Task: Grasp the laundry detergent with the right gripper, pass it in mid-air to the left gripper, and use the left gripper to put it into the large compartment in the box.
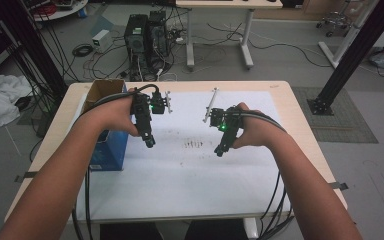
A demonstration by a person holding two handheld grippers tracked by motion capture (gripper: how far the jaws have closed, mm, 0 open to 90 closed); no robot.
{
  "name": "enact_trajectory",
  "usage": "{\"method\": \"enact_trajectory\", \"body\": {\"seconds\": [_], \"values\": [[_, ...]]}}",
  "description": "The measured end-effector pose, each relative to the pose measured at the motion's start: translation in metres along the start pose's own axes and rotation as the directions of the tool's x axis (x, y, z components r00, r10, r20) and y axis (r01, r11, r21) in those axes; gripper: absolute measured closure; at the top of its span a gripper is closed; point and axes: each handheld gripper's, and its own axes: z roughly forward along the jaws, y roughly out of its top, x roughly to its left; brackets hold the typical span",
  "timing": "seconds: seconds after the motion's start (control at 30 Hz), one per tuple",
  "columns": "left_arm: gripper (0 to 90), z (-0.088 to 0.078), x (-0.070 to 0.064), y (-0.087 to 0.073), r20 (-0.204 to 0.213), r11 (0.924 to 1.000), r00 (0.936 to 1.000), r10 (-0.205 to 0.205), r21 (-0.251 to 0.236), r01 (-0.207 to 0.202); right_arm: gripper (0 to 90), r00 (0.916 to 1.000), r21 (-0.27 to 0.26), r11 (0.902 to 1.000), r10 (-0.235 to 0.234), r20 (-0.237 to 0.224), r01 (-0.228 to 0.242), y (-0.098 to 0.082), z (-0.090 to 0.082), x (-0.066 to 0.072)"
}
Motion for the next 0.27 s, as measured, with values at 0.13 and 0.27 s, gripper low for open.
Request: {"method": "enact_trajectory", "body": {"seconds": [0.13,0.27], "values": [[7.2,0.0008,-0.0014,0.0009,-0.003,1.0,1.0,0.0,-0.004,0.0,12.8,1.0,0.002,1.0,0.003,0.0,-0.003,-0.0001,-0.0005,0.0004],[7.2,0.001,-0.0023,0.0017,-0.002,1.0,1.0,0.001,-0.003,-0.001,12.8,1.0,-0.007,1.0,-0.007,0.005,0.007,0.0003,-0.0013,0.0003]]}}
